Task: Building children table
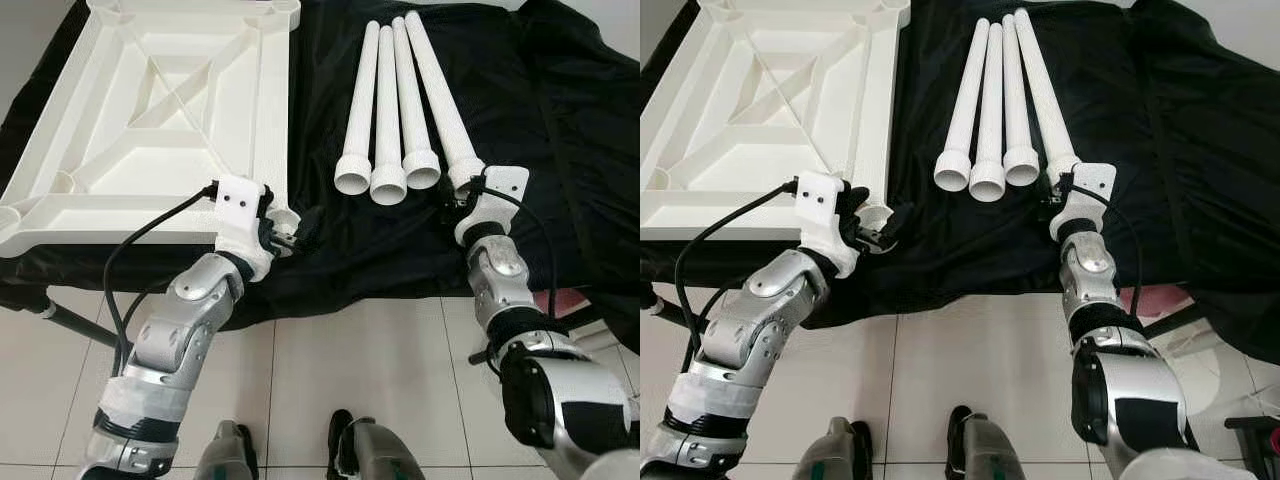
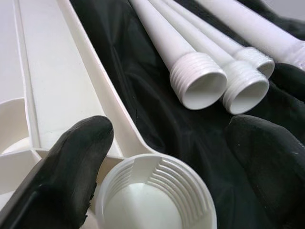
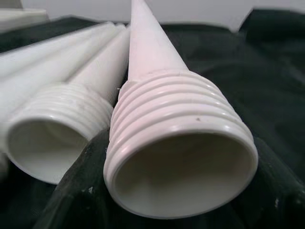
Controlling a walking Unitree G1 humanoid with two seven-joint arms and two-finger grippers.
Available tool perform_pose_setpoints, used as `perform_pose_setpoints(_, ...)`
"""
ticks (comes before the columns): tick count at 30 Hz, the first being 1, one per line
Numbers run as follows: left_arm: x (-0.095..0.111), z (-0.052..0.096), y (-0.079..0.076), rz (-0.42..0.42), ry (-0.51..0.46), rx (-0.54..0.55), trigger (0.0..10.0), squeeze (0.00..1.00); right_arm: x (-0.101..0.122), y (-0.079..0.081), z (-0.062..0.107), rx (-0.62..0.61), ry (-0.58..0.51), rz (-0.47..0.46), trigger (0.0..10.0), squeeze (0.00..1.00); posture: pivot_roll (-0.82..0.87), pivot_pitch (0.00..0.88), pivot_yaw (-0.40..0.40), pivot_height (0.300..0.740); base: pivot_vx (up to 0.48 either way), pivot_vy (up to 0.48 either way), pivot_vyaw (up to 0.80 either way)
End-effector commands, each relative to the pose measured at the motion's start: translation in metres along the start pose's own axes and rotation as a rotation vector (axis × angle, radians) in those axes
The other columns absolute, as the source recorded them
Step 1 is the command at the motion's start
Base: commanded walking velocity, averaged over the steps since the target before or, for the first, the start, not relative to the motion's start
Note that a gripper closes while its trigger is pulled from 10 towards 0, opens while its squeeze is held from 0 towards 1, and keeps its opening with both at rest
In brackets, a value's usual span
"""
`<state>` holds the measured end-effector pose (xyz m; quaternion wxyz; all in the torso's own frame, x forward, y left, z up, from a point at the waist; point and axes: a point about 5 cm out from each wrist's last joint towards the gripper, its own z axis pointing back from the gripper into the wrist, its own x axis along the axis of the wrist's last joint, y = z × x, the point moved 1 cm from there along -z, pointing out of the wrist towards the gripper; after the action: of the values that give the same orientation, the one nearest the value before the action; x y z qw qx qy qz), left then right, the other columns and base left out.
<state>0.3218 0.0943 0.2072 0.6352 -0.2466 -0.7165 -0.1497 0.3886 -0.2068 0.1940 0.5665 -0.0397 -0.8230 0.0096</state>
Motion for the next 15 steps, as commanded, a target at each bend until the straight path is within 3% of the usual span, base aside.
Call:
perform_pose_setpoints(1,-0.006,-0.002,-0.003,0.046,0.019,-0.073,10.0,1.0,0.01,-0.001,0.003,0.004,-0.086,0.0,10.0,0.0,0.0,0.122,-0.025,0.74,0.0,0.0,0.0)
perform_pose_setpoints(3,-0.006,-0.002,-0.003,0.046,0.019,-0.073,10.0,1.0,0.01,-0.001,0.003,0.004,-0.086,0.0,10.0,0.0,0.0,0.122,-0.025,0.74,0.0,0.0,0.0)
perform_pose_setpoints(7,0.008,-0.01,0.002,0.122,-0.046,-0.095,10.0,1.0,0.022,-0.001,0.009,0.013,-0.183,0.005,10.0,0.0,-0.01,0.087,-0.016,0.74,0.0,0.0,0.0)
perform_pose_setpoints(12,0.025,-0.017,0.012,0.2,-0.105,-0.098,10.0,0.99,0.031,0.012,0.015,0.098,-0.242,-0.008,10.0,0.0,-0.02,0.065,-0.008,0.74,0.0,0.0,0.0)
perform_pose_setpoints(13,0.031,-0.019,0.012,0.243,-0.129,-0.132,10.0,0.11,0.032,0.018,0.017,0.141,-0.251,-0.007,10.0,0.0,-0.03,0.048,-0.008,0.74,0.0,0.0,0.0)
perform_pose_setpoints(14,0.031,-0.019,0.012,0.243,-0.129,-0.132,10.0,0.11,0.032,0.018,0.017,0.141,-0.251,-0.007,10.0,0.0,-0.03,0.048,-0.008,0.74,0.0,0.0,0.0)
perform_pose_setpoints(15,0.037,-0.021,0.012,0.294,-0.152,-0.17,10.0,0.0,0.033,0.024,0.019,0.175,-0.259,-0.018,10.0,0.0,-0.03,0.04,-0.009,0.74,0.0,0.0,0.0)
